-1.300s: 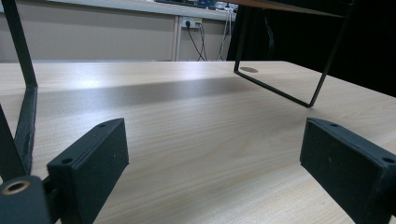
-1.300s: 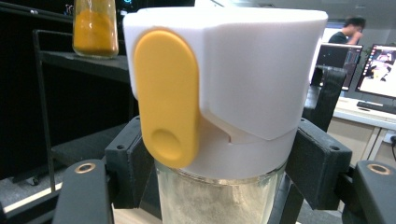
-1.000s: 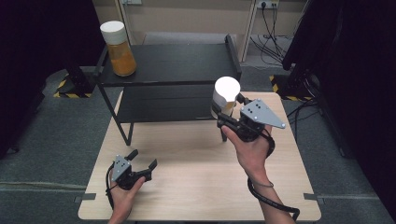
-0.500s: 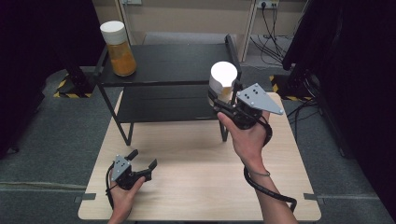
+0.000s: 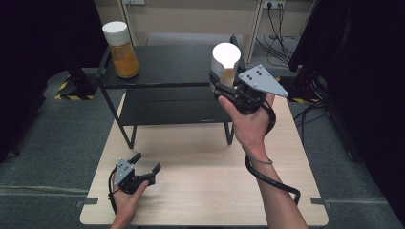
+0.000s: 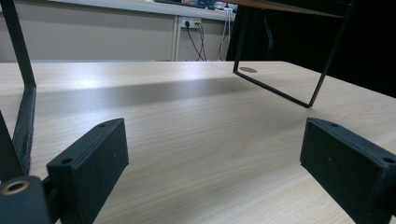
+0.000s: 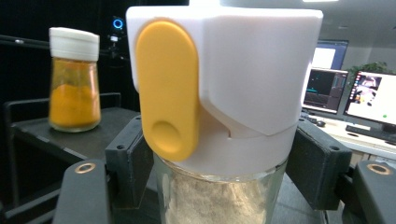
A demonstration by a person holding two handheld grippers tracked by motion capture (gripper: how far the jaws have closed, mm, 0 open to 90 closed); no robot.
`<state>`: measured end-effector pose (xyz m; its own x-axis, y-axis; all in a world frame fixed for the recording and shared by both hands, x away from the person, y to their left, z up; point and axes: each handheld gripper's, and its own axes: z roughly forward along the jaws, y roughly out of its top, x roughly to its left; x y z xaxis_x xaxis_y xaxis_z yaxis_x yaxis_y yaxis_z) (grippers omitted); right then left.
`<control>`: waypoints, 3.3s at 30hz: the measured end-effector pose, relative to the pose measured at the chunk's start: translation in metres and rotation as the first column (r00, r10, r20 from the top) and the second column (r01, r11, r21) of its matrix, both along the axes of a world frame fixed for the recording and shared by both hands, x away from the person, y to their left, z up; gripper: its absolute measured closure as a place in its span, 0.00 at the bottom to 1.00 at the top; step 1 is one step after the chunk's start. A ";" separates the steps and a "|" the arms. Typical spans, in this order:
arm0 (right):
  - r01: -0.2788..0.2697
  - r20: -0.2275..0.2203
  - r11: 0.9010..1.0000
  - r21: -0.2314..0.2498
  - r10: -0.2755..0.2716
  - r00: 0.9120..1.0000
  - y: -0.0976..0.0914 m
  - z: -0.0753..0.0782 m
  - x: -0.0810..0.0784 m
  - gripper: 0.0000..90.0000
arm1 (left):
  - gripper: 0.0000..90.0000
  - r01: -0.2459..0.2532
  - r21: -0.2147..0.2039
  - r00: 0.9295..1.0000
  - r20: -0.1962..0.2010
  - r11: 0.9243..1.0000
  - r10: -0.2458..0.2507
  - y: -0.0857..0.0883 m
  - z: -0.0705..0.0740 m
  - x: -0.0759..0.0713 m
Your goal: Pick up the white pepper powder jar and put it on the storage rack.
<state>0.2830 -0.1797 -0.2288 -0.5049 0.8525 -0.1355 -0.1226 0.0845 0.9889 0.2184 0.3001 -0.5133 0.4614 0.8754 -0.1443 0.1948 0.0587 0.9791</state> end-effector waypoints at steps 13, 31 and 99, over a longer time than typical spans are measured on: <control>0.041 -0.017 0.999 0.017 -0.040 0.999 0.023 0.017 0.028 0.34 | 0.08 0.003 0.003 1.000 0.003 1.000 -0.003 0.000 0.000 0.000; 0.105 -0.091 0.994 0.036 -0.101 0.991 0.046 0.026 0.073 0.34 | 0.08 0.006 -0.002 1.000 0.001 1.000 -0.006 0.001 0.000 0.001; 0.051 -0.115 0.997 0.063 -0.044 0.992 0.016 0.002 0.056 0.11 | 0.08 0.006 -0.001 1.000 0.004 1.000 -0.006 -0.001 -0.001 0.001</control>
<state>0.3390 -0.1636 -0.2266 -0.4725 0.8810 -0.0222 -0.0062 0.0219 0.9997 0.2193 0.2994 -0.5141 0.4676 0.8723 -0.1431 0.1908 0.0585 0.9799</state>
